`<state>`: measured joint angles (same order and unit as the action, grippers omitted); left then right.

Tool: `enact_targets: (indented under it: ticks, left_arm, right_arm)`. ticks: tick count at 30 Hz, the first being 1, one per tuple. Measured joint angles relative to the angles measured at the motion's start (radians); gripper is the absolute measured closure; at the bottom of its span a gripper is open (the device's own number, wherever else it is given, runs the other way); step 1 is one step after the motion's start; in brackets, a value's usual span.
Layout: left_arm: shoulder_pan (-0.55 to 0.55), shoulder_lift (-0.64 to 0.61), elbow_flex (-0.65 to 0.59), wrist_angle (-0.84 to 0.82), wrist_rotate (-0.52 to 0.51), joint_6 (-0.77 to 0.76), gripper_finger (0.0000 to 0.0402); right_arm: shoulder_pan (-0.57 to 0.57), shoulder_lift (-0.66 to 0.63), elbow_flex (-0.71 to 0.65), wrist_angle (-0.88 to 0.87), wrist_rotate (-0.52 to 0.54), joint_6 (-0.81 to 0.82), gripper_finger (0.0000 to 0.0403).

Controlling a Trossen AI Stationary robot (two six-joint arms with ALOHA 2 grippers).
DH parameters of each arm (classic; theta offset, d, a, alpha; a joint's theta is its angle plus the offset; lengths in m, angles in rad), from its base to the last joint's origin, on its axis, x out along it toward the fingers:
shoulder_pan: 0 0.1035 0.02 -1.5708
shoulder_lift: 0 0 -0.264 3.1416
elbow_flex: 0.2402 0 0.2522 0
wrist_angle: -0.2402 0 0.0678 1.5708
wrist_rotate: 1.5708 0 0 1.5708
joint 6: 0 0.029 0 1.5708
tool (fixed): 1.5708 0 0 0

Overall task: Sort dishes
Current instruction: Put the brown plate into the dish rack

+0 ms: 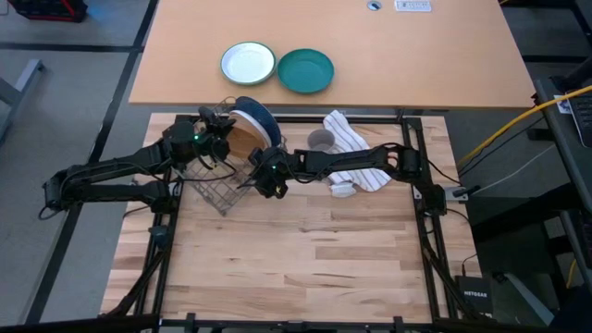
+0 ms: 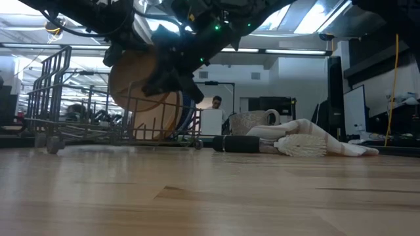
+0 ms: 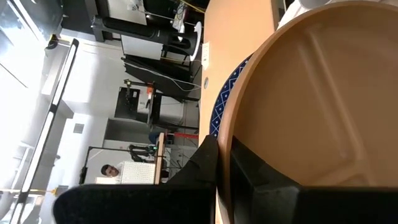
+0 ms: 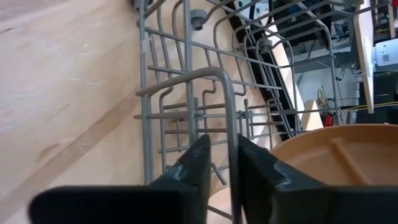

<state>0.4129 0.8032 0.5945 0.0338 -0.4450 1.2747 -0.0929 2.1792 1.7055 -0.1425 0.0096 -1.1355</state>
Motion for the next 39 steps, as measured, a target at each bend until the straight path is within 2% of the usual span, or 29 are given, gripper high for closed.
enact_targets:
  ticks: [5,8,17,21,24,31,35,39]
  left_arm:
    - [0.000,0.000,0.000,0.003,0.000,0.016,0.0400]
    - [0.000,0.000,0.000,0.003,0.000,0.021,0.0400]
    - [0.000,0.000,0.000,0.008,0.027,0.066,0.0400]
    - [0.000,0.000,0.000,0.009,0.111,0.083,0.0400]
    - [0.000,0.000,0.000,0.010,0.136,0.087,0.0400]
    - [0.001,0.000,0.000,0.012,0.221,0.063,0.0400]
    - [0.000,0.000,0.000,0.012,0.259,0.061,0.0400]
    - [0.000,0.000,0.000,0.013,0.284,0.069,0.0400]
  right_arm:
    - [0.000,-0.002,0.001,-0.005,0.024,-0.005,0.0380]
    - [0.001,-0.004,0.002,-0.029,0.024,-0.033,0.0392]
    - [0.002,-0.011,0.001,-0.125,0.025,-0.050,0.0367]
    - [0.001,-0.029,-0.002,-0.195,0.025,-0.067,0.0381]
    - [0.002,-0.050,-0.005,-0.269,0.021,-0.075,0.0395]
    - [0.009,-0.080,-0.006,-0.348,-0.090,-0.077,0.0392]
    - [0.024,-0.080,-0.006,-0.348,-0.076,-0.101,0.0390]
    - [0.055,-0.087,-0.007,-0.337,-0.020,-0.141,0.0389]
